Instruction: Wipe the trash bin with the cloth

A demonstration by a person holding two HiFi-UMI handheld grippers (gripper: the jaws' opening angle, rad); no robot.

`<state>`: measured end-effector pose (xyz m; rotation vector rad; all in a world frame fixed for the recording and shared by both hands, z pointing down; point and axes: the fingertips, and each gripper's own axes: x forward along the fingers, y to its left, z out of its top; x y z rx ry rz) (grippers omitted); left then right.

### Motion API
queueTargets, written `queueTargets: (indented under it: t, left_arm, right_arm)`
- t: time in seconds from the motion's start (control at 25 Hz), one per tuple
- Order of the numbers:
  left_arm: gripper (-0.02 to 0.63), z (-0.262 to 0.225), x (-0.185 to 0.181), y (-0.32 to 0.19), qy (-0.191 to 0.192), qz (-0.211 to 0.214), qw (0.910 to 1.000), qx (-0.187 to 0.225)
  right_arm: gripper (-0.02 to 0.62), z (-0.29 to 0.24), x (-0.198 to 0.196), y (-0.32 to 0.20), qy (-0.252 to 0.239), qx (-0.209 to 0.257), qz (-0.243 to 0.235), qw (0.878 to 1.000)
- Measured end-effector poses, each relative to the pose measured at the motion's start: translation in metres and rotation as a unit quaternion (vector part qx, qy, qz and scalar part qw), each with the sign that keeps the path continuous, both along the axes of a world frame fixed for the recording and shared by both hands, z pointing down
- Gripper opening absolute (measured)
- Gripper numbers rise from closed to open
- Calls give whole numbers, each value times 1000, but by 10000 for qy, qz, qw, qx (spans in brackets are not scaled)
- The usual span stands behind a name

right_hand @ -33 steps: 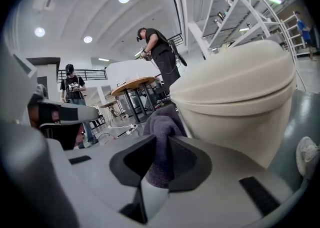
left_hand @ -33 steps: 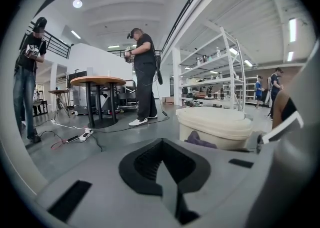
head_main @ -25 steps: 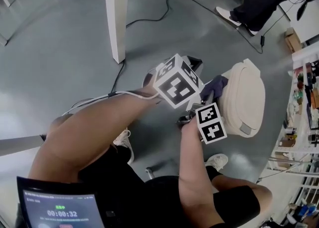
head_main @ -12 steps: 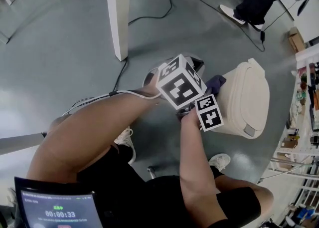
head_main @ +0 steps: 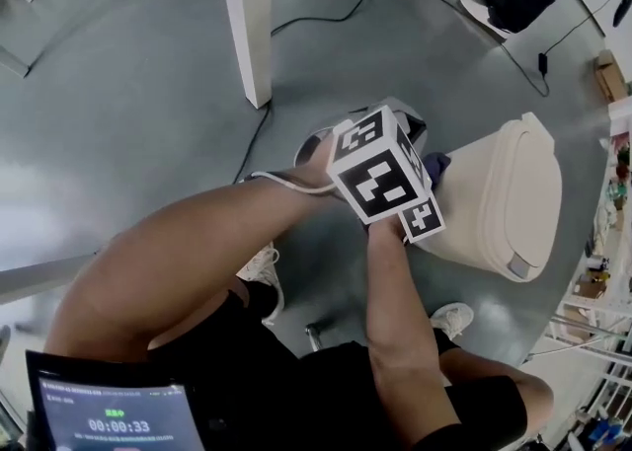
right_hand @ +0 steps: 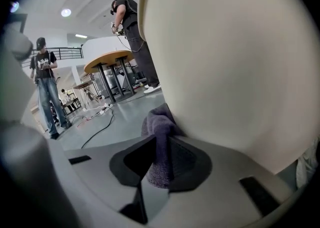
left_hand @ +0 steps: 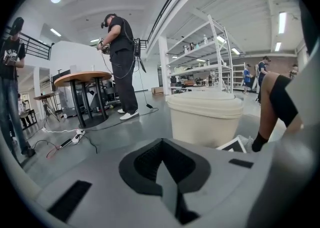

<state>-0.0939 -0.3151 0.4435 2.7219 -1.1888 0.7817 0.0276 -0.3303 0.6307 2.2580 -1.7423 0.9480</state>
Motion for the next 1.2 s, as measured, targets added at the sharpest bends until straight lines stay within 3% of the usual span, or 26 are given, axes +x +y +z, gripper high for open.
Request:
queueTargets:
  t: [0.32, 0.52, 0.88, 1.2]
  left_arm:
    - [0, 0, 2, -1, -122, -62, 9999, -53]
    - [0, 1, 7, -2, 8, -100, 9998, -181]
    - [0, 14, -11, -12, -97, -204, 9993, -288]
    - [0, -2, -17, -24, 112, -335, 9993, -150]
  right_arm:
    - [69, -6, -19, -2, 86, 97, -387, 9992]
    - [69, -13, -33, -4, 126, 182, -661, 9976]
    - [69, -14, -54, -7, 200, 229, -1072, 9938]
    - [69, -13, -70, -10, 294, 241, -1395, 9895]
